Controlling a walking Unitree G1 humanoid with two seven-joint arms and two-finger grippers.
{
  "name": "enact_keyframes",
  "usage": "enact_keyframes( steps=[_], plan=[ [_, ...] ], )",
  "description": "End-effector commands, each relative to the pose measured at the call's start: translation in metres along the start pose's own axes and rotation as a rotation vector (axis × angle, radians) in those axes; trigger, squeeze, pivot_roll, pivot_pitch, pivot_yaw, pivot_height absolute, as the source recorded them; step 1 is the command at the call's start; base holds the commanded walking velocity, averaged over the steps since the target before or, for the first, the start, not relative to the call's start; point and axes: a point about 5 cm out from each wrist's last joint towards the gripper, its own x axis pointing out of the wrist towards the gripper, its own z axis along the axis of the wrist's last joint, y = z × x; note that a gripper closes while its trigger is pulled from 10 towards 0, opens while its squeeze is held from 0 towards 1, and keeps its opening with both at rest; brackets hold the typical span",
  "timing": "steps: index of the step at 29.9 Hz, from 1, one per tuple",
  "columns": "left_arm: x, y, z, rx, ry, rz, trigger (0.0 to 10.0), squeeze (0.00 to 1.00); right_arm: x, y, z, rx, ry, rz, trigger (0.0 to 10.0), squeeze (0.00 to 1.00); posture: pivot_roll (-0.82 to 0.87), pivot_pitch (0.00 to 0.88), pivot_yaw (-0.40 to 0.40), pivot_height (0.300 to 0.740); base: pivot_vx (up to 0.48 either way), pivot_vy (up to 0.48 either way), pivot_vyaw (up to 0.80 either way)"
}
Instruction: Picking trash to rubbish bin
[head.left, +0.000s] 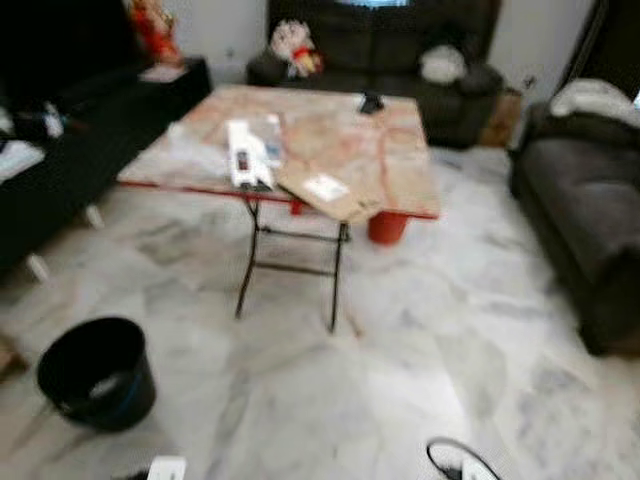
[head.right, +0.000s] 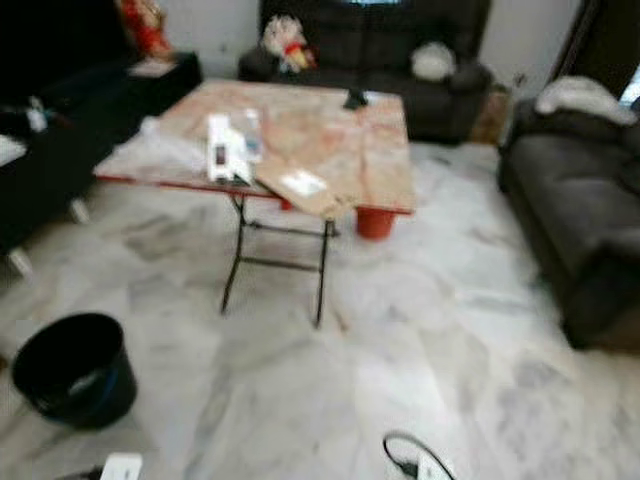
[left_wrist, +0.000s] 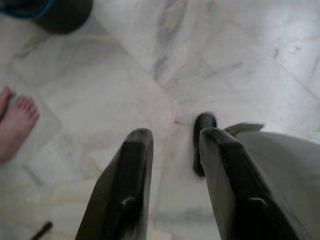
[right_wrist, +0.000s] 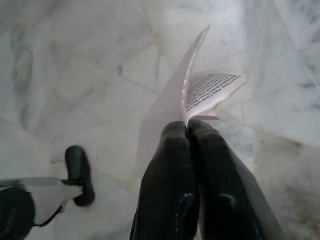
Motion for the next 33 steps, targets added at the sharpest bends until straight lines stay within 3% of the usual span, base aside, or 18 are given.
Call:
enact_keyframes(
  steps=[1, 23, 27, 33],
  plan=[
    [-0.001, 0.004, -0.005, 0.001, 0.02, 0.009, 10.0, 0.0, 0.001, 0.005, 0.004, -0.008, -0.011, 0.008, 10.0, 0.0, 0.14, 0.0, -0.071, 0.74, 0.0, 0.0, 0.79],
    [-0.003, 0.004, -0.01, -0.007, 0.036, 0.013, 10.0, 0.0, 0.002, 0.004, 0.009, -0.023, -0.024, 0.01, 10.0, 0.0, 0.14, 0.0, -0.078, 0.74, 0.0, 0.0, 0.79],
    [-0.002, 0.004, -0.007, -0.008, 0.029, 0.013, 10.0, 0.0, 0.002, 0.005, 0.012, 0.018, -0.048, 0.014, 10.0, 0.0, 0.14, 0.0, -0.078, 0.74, 0.0, 0.0, 0.0],
    [-0.001, 0.002, -0.005, 0.005, 0.024, 0.014, 10.0, 0.0, 0.002, 0.007, 0.015, 0.005, -0.057, 0.025, 10.0, 0.0, 0.14, 0.0, -0.078, 0.74, 0.096, 0.0, 0.0]
  ],
)
